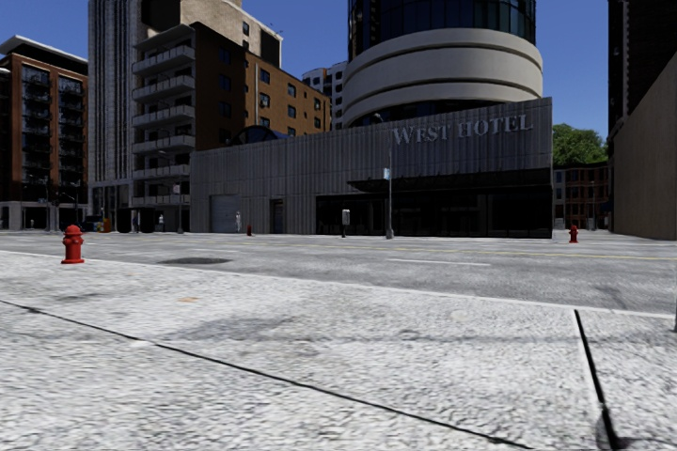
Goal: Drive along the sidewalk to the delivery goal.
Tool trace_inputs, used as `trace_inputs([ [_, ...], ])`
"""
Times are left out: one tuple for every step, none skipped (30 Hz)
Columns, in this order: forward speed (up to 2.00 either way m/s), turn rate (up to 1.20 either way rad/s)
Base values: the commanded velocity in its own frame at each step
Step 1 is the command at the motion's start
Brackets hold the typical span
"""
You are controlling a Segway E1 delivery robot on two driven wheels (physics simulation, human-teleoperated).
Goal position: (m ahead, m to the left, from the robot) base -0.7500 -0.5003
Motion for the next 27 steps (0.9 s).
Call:
trace_inputs([
  [0.0,0.0],
  [0.0,0.0],
  [0.0,0.0],
  [0.0,0.0],
  [0.0,0.0],
  [0.0,0.0],
  [0.0,0.0],
  [0.0,0.0],
  [0.0,0.0],
  [0.0,0.0],
  [0.0,0.0],
  [0.0,0.0],
  [0.0,0.0],
  [0.0,0.0],
  [0.0,0.0],
  [0.0,0.0],
  [0.0,0.0],
  [0.0,0.0],
  [0.0,0.0],
  [0.0,0.0],
  [0.0,0.0],
  [0.0,0.0],
  [0.0,0.0],
  [0.0,0.0],
  [0.0,0.0],
  [0.0,0.0],
  [0.0,0.0],
])
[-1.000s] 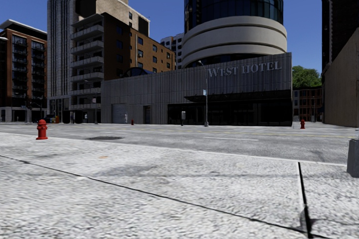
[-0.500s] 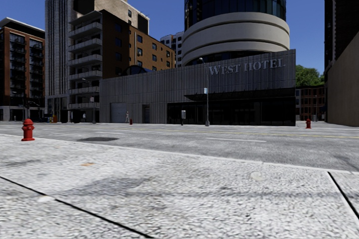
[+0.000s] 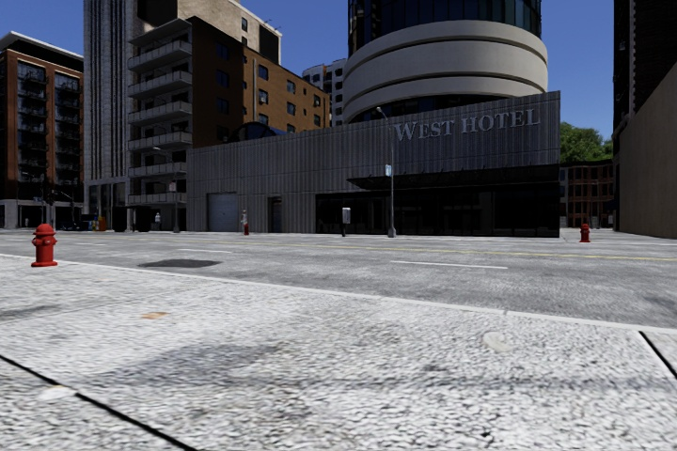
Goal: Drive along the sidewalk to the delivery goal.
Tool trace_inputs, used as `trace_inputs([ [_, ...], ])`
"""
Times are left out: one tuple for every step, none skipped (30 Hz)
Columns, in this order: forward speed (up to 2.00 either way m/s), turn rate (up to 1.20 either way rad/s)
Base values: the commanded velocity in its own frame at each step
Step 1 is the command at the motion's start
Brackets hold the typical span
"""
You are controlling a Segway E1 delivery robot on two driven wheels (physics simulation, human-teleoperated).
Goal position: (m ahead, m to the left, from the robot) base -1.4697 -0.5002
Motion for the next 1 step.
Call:
trace_inputs([
  [0.0,0.0],
])
